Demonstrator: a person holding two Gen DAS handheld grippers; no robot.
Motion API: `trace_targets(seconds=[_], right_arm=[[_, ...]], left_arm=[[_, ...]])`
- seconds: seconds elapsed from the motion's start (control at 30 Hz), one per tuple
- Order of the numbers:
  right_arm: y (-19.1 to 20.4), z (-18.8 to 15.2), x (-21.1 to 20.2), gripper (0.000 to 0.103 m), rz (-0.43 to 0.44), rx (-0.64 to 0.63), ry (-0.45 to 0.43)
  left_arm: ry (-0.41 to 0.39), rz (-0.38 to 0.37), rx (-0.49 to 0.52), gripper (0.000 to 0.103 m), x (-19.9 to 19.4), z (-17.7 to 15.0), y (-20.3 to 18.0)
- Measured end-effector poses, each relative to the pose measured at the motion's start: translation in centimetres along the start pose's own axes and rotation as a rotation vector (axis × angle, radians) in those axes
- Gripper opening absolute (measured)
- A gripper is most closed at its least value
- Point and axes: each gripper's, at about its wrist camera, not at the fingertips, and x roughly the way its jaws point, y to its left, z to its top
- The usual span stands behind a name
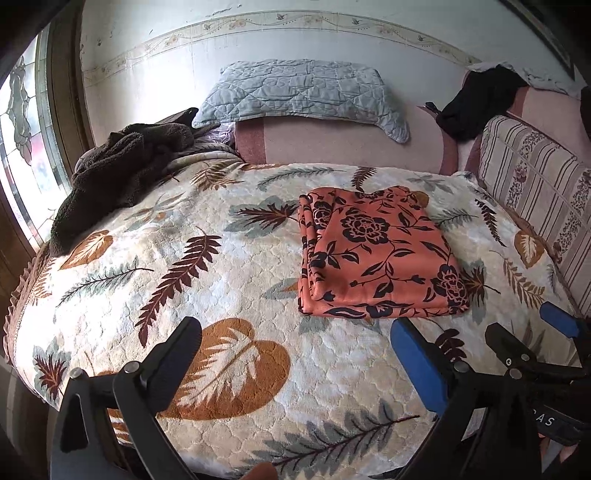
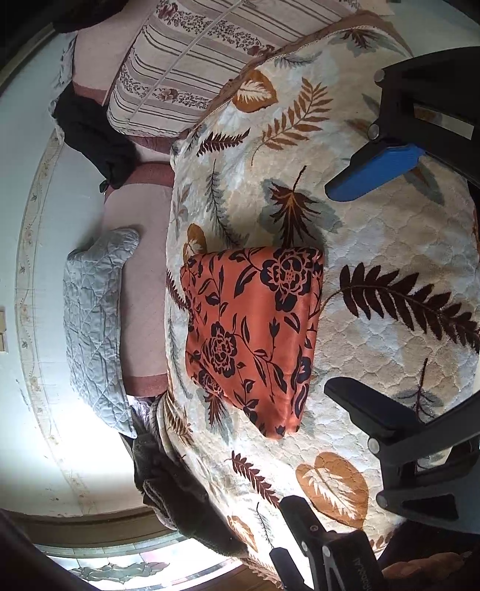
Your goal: Fold small clothes
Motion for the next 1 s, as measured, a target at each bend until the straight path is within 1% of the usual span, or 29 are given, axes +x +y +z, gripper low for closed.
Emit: trace_targets(seconds=[0.1, 0.13, 0.27, 0.37, 0.47, 0.7, 0.87, 1.0], right_arm=[[-0.1, 0.3, 0.3, 0.098, -0.004, -0.003, -0.002], [-0.2, 0.4, 0.4, 0.098, -0.004, 0.0, -0.001], [-0.3, 0.6, 1.3, 0.098, -0.003, -0.002, 0.01], [-0.3, 0.8, 1.8, 0.098, 0.002, -0.002, 0.014], [-0.2, 1.1, 2.2, 0.098, 0.002, -0.008, 0.014], [-0.6, 1.7, 3.5, 0.098, -0.006, -0.001, 0.024], [-0.5, 2.1, 4.5, 0.098, 0.0, -0.006, 0.032], [-0.4, 2.3, 4.9, 0.098, 0.007, -0.002, 0.033]], left_arm=[[0.01, 0.048, 0.012, 0.102, 0.2, 0.3, -0.5], [0.012, 0.05, 0.022, 0.102, 0.4, 0.4, -0.6], [0.015, 0.031, 0.04, 0.102, 1.1, 0.7, -0.9], [0.034, 0.041, 0.041, 0.102, 1.8, 0.9, -1.1], [0.027, 0.046, 0.05, 0.102, 2.3, 1.1, -1.3], [0.041, 0.012, 0.029, 0.102, 3.6, 1.9, -1.4], [0.059, 0.017, 0.045, 0.102, 4.5, 2.3, -1.8], [0.051, 0.025, 0.039, 0.102, 4.7, 2.6, -1.8]])
